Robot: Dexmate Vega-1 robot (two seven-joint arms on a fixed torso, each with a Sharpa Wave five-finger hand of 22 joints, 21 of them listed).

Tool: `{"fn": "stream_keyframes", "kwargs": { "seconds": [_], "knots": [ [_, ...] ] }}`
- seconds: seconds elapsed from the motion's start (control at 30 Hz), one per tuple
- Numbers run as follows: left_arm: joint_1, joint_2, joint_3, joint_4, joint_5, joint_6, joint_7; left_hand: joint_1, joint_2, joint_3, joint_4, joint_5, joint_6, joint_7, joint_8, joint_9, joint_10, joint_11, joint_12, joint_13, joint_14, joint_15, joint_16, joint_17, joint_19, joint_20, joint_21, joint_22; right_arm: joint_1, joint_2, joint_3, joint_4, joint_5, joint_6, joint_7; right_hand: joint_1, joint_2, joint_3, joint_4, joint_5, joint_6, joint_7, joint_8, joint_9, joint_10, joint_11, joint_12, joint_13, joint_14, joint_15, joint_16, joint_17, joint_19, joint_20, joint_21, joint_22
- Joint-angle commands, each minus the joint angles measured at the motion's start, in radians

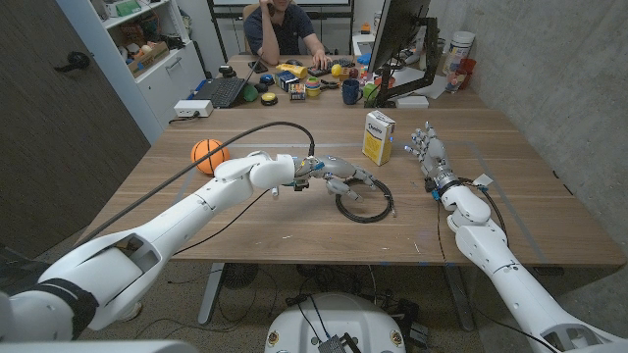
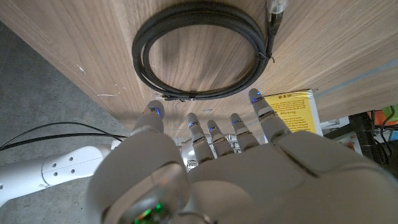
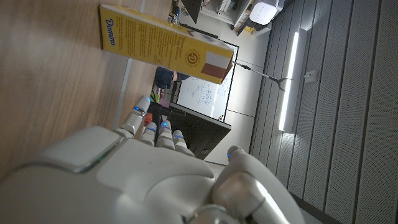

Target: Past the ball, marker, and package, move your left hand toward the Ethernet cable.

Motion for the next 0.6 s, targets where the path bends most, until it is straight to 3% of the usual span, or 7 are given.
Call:
{"fn": "stream_keyframes", "kwargs": {
  "seconds": [0.03,0.6],
  "knots": [
    [0.004,0.003,-0.003,-0.008,0.003,0.003,-0.006,0.012,-0.001,0.005,0.002,-0.003,0.01,-0.002,-0.007,0.002,-0.004,0.0,-0.003,0.006,0.007,-0.117,-0.001,0.003,-0.009,0.0,-0.004,0.001,-0.001,-0.004,-0.006,-0.007,-0.008,-0.003,-0.003,-0.005,0.087,-0.003,0.002,0.01,-0.006,0.003,0.003,0.004,-0.006,0.0,0.006,0.004,-0.014,0.006,-0.004,0.003,-0.122,0.004,-0.004,0.002],
    [-0.001,0.0,0.001,-0.002,0.006,0.003,-0.011,0.021,0.001,0.009,0.004,-0.008,0.013,-0.003,-0.011,0.003,-0.004,-0.001,-0.002,0.006,0.013,-0.124,0.0,0.004,-0.014,-0.001,-0.004,0.001,0.002,-0.002,-0.005,-0.003,-0.003,-0.008,-0.005,-0.005,0.088,-0.005,0.002,0.01,-0.006,0.003,0.003,0.004,-0.006,0.001,0.007,0.004,-0.013,0.005,-0.006,0.002,-0.121,0.004,-0.008,0.002]
  ]
}}
